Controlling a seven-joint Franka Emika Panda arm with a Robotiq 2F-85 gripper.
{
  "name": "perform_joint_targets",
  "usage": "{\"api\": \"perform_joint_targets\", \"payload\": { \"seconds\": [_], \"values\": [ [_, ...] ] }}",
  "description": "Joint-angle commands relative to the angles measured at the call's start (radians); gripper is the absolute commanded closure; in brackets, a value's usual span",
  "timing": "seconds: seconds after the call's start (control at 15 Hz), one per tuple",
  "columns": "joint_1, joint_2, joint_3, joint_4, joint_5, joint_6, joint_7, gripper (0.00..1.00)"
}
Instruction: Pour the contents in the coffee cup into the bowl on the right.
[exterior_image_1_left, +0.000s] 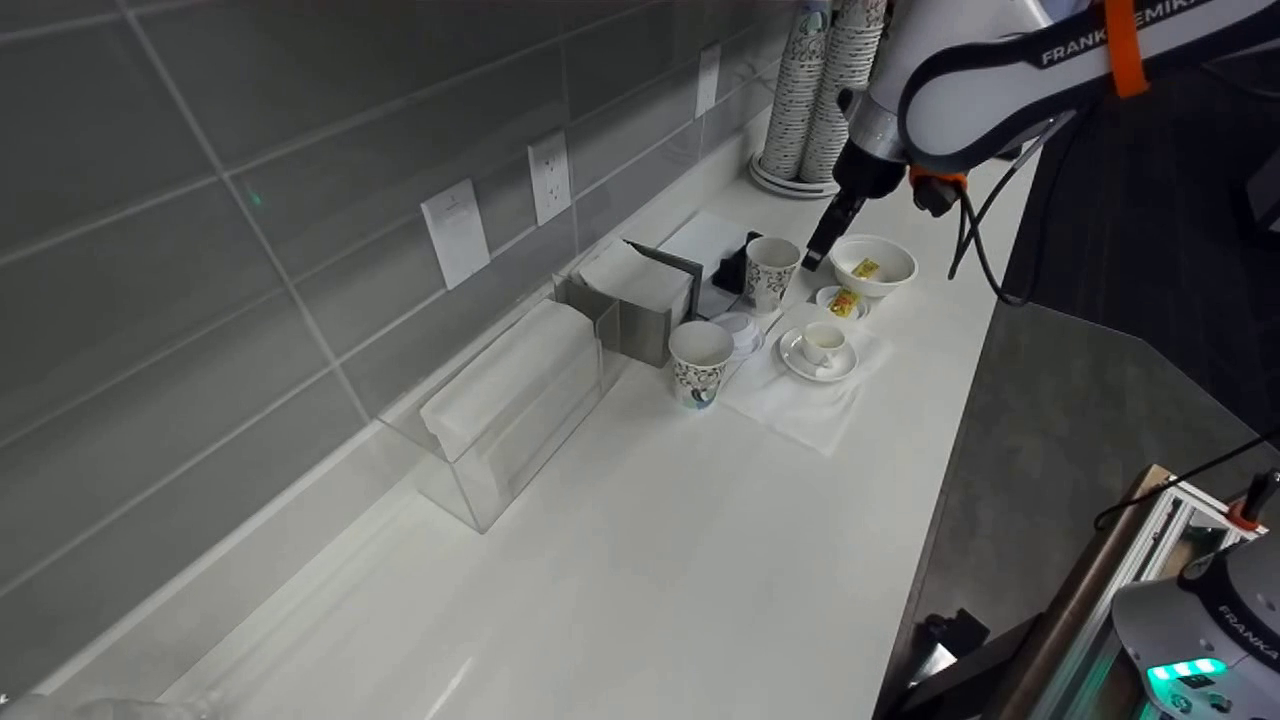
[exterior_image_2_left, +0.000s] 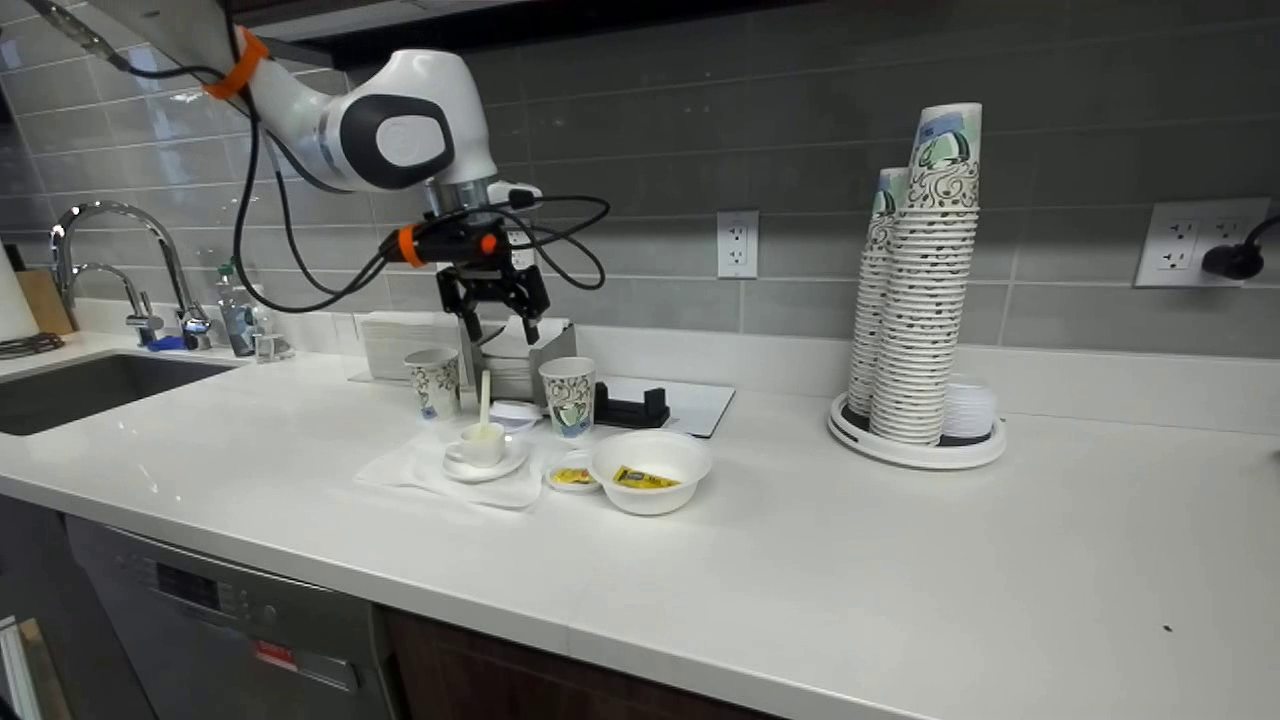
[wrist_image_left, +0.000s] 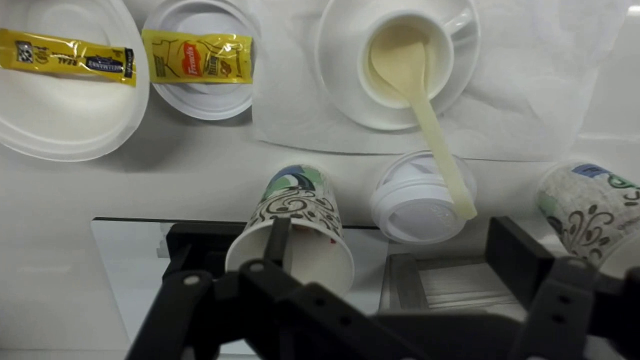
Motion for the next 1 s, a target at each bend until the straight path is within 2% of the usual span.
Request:
{"api": "perform_joint_targets", "payload": {
  "seconds": [0.0, 0.6, 0.67, 0.93],
  "values": [
    [-0.004, 0.072, 0.015, 0.031, 0.002, 0.054, -0.03, 0.0],
    [-0.015, 0.155, 0.025, 0.076, -0.026, 0.156, -0.016, 0.02],
    [-0.017, 0.163, 0.026, 0.082, -0.023, 0.164, -0.017, 0.05],
    [-0.022, 0.2, 0.035, 0.105, -0.008, 0.195, -0.016, 0.28]
  ]
}}
